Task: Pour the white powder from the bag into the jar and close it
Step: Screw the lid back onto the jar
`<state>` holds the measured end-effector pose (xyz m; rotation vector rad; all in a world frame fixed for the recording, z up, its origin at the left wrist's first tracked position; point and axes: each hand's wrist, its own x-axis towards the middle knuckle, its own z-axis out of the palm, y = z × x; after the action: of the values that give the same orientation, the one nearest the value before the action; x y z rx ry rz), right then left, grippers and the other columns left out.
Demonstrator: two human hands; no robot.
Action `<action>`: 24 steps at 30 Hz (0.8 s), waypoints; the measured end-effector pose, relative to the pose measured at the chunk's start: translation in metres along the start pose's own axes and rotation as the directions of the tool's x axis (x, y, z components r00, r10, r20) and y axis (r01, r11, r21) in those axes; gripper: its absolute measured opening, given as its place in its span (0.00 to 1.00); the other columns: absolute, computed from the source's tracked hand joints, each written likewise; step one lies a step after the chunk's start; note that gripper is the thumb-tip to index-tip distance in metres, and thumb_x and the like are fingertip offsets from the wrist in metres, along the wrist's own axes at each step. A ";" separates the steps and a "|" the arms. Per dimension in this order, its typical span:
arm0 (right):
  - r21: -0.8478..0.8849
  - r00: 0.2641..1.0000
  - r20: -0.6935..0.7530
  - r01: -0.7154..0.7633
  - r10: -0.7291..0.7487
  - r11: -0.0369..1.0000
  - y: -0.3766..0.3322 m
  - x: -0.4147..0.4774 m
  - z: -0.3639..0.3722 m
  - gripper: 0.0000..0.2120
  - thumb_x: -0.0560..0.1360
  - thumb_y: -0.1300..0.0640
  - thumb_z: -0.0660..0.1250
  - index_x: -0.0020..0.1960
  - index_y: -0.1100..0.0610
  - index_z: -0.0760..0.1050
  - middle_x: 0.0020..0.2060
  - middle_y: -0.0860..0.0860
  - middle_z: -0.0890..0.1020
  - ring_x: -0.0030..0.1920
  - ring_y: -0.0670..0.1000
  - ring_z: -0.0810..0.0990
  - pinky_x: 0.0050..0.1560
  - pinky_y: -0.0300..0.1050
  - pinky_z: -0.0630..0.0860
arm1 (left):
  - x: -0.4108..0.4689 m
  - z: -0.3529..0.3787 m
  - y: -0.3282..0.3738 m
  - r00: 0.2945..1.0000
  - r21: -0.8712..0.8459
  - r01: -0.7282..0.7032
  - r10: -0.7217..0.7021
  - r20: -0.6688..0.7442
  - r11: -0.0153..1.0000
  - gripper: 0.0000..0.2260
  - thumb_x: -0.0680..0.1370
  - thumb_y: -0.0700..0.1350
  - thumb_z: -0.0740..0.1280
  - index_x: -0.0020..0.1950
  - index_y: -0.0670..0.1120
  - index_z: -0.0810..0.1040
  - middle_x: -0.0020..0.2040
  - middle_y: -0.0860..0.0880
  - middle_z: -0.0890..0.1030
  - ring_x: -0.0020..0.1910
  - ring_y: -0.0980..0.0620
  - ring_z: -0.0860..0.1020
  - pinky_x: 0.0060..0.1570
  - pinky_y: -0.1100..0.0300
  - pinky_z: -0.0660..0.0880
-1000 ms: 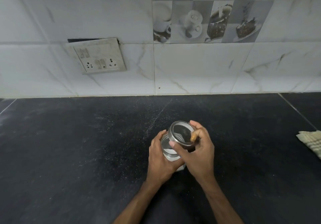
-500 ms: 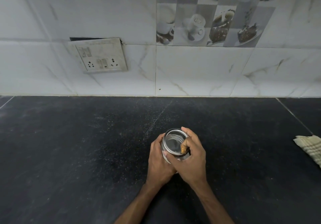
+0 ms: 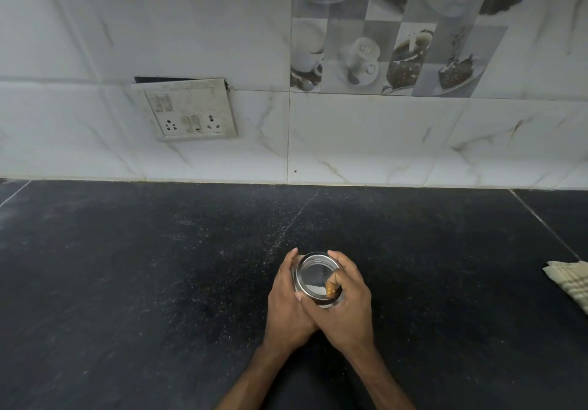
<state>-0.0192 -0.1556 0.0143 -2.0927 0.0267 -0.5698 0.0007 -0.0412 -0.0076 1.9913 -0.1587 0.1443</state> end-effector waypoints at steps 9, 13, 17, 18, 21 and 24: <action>-0.045 0.984 0.137 -0.108 0.113 0.993 -0.023 0.004 -0.020 0.18 0.59 0.37 0.76 0.32 0.48 0.73 0.72 0.43 0.71 0.69 0.36 0.67 0.65 0.40 0.71 | 0.004 -0.004 -0.004 0.996 -0.026 0.026 -0.023 0.083 0.999 0.48 0.60 0.65 0.76 0.75 0.61 0.57 0.70 0.55 0.73 0.68 0.57 0.73 0.66 0.50 0.73; -0.091 0.962 0.273 0.031 -0.005 0.995 -0.041 0.027 -0.038 0.11 0.64 0.41 0.75 0.42 0.45 0.81 0.75 0.42 0.67 0.74 0.40 0.63 0.71 0.47 0.66 | 0.002 -0.004 0.000 0.997 -0.036 0.021 -0.018 0.074 0.999 0.50 0.59 0.65 0.77 0.75 0.58 0.57 0.73 0.56 0.69 0.70 0.58 0.71 0.67 0.51 0.73; -0.265 0.843 0.539 0.161 0.007 0.951 -0.038 0.034 -0.023 0.27 0.70 0.46 0.72 0.69 0.42 0.73 0.76 0.41 0.64 0.77 0.43 0.58 0.74 0.56 0.61 | 0.003 -0.003 -0.004 0.998 -0.057 0.001 0.002 0.056 0.998 0.44 0.65 0.55 0.79 0.75 0.54 0.59 0.72 0.55 0.72 0.69 0.58 0.73 0.66 0.52 0.74; -0.281 0.845 0.535 0.178 0.000 0.943 -0.035 0.031 -0.019 0.28 0.71 0.47 0.71 0.70 0.42 0.71 0.75 0.41 0.64 0.77 0.44 0.57 0.74 0.56 0.61 | 0.004 -0.003 -0.005 0.999 -0.078 0.008 -0.003 0.054 0.997 0.43 0.67 0.51 0.79 0.76 0.53 0.59 0.71 0.55 0.73 0.68 0.59 0.74 0.66 0.53 0.74; -0.320 0.908 0.419 0.152 -0.004 0.935 -0.032 0.018 -0.008 0.25 0.73 0.45 0.69 0.69 0.43 0.73 0.74 0.43 0.67 0.76 0.46 0.59 0.73 0.56 0.63 | 0.003 -0.005 -0.002 0.997 -0.118 0.038 -0.029 0.077 0.992 0.42 0.68 0.53 0.77 0.76 0.55 0.58 0.64 0.61 0.76 0.62 0.67 0.76 0.59 0.69 0.74; -0.483 0.951 0.308 0.127 0.032 0.866 -0.043 0.008 0.001 0.24 0.76 0.41 0.64 0.71 0.45 0.70 0.75 0.48 0.66 0.77 0.51 0.59 0.73 0.55 0.63 | 0.002 -0.007 0.003 0.995 -0.140 0.075 -0.064 0.082 0.987 0.44 0.66 0.64 0.68 0.77 0.52 0.55 0.63 0.60 0.76 0.56 0.70 0.76 0.52 0.79 0.70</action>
<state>-0.0205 -0.1321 0.0517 -2.6791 -0.0651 -0.2718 0.0019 -0.0360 -0.0017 1.8577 -0.1456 0.0104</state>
